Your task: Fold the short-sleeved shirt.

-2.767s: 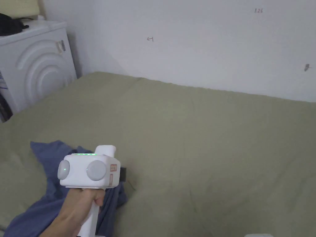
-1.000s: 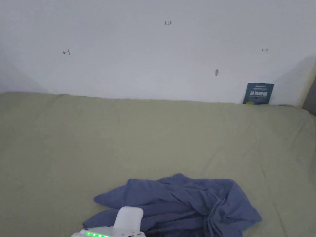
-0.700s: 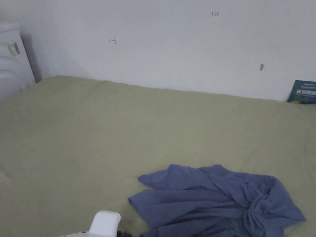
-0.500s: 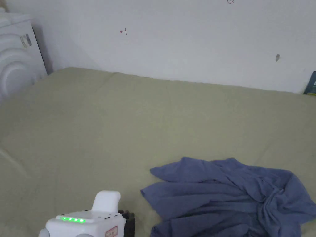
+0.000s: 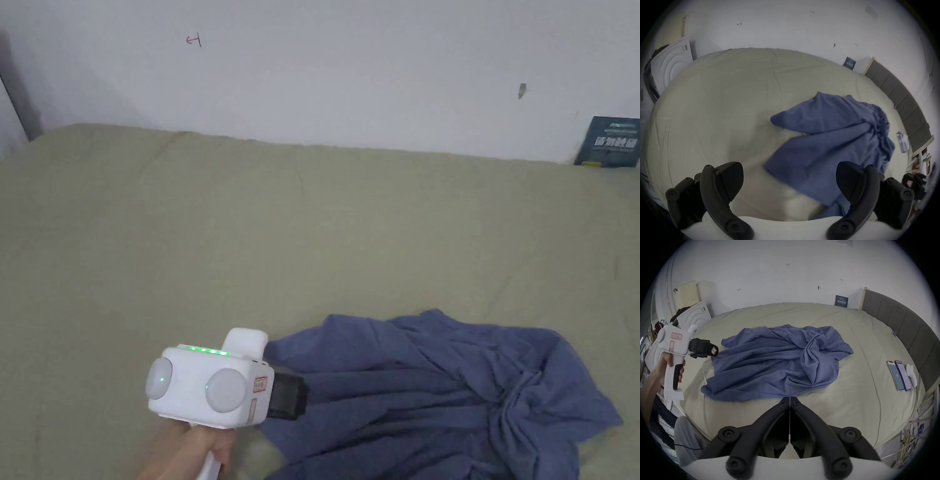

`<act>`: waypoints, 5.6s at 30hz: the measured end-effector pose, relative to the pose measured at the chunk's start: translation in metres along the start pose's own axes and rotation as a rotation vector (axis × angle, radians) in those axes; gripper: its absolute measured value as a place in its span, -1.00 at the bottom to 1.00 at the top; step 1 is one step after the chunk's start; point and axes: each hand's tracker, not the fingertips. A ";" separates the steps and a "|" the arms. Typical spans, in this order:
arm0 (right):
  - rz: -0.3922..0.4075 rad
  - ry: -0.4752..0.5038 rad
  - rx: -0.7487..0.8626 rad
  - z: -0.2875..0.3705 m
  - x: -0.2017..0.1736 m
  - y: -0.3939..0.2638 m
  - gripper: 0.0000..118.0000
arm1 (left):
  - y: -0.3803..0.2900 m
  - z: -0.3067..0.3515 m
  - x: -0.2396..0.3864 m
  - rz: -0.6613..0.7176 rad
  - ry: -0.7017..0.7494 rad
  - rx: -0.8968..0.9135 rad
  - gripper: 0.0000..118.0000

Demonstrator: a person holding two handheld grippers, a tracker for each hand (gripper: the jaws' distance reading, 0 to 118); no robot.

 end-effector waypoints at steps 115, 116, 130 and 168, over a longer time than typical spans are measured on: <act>-0.148 0.017 0.399 0.137 0.198 0.430 -0.93 | 0.241 0.332 -0.087 0.193 0.413 0.603 -0.98; -0.144 0.011 0.403 0.129 0.197 0.439 -0.93 | 0.250 0.325 -0.089 0.198 0.422 0.603 -0.99; -0.136 -0.020 0.358 -0.014 0.205 0.495 -0.93 | 0.323 0.208 -0.086 0.196 0.515 0.606 -0.98; -0.418 0.084 -0.138 -0.017 0.255 0.000 -0.93 | -0.125 0.110 -0.086 0.225 0.237 0.039 -0.98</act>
